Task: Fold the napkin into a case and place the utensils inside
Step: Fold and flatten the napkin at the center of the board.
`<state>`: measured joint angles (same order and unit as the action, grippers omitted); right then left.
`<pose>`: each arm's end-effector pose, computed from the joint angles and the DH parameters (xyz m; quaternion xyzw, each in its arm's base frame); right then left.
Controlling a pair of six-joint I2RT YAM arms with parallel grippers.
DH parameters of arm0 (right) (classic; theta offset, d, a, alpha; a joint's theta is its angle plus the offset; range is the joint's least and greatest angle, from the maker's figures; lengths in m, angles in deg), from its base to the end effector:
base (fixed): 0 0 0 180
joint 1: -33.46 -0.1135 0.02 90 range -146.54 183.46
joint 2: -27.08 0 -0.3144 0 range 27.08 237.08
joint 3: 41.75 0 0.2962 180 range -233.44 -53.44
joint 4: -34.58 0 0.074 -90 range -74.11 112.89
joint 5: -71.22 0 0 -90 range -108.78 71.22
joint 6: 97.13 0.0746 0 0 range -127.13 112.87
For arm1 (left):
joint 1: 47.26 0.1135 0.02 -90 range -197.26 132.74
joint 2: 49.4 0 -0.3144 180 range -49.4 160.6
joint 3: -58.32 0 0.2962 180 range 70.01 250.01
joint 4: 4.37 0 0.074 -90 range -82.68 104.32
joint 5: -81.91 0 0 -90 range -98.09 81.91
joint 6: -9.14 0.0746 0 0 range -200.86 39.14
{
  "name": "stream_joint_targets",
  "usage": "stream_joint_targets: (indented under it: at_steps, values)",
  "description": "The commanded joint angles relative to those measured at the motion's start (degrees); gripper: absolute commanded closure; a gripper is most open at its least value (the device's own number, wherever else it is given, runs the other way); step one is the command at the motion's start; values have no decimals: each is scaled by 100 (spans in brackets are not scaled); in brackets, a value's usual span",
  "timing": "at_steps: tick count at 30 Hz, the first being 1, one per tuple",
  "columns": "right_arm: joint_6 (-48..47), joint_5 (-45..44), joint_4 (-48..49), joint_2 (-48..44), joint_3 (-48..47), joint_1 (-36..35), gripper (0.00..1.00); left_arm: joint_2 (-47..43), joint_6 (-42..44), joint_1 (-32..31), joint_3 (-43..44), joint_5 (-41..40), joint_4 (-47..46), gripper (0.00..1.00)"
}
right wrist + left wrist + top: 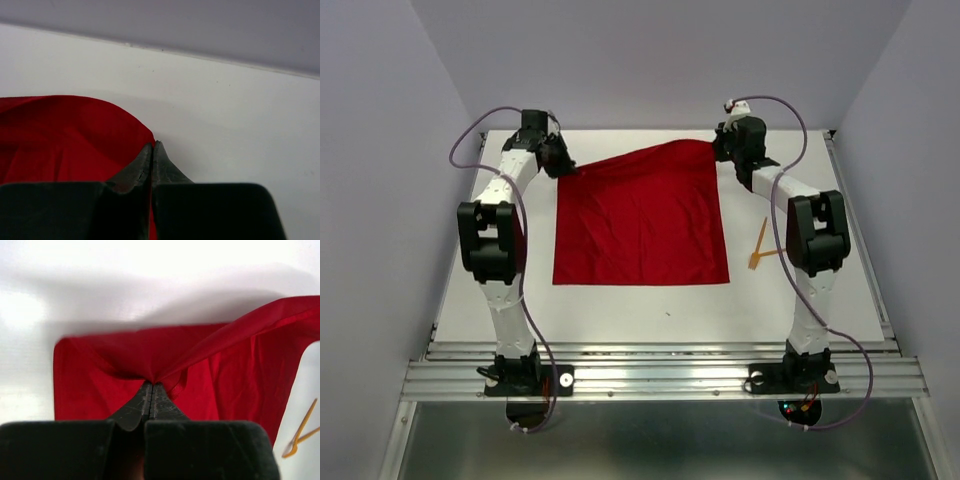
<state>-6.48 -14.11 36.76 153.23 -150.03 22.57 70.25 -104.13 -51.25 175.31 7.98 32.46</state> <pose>0.6177 0.1250 0.2364 -0.0956 0.7910 0.0930 0.5971 0.5810 -0.0612 0.2803 -0.0912 0.8929 -0.2224 0.3808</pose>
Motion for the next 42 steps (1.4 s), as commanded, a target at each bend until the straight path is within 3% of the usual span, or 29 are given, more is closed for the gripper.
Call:
stream_joint_targets:
  at_steps: [1,8,17,29,33,42]
  values:
    - [339,473,2,-1214,763,35,99,-1118,77,39,-921,10,-334,100]
    - [471,579,-367,-2752,2706,35,99,-2279,-73,47,-2845,-359,-642,100]
    - [639,641,-1007,-3956,4156,-79,99,-3124,-222,47,-3893,-386,-774,100]
    - [1280,386,-2002,-4415,4720,-79,99,-3554,-398,47,-4614,-254,-933,100]
    - [1552,780,-1915,-4528,4922,-79,99,-3712,-363,47,-4825,-210,-959,100]
    - [1544,562,-2028,-5012,5450,-185,99,-3941,-416,56,-5282,-324,-985,100]
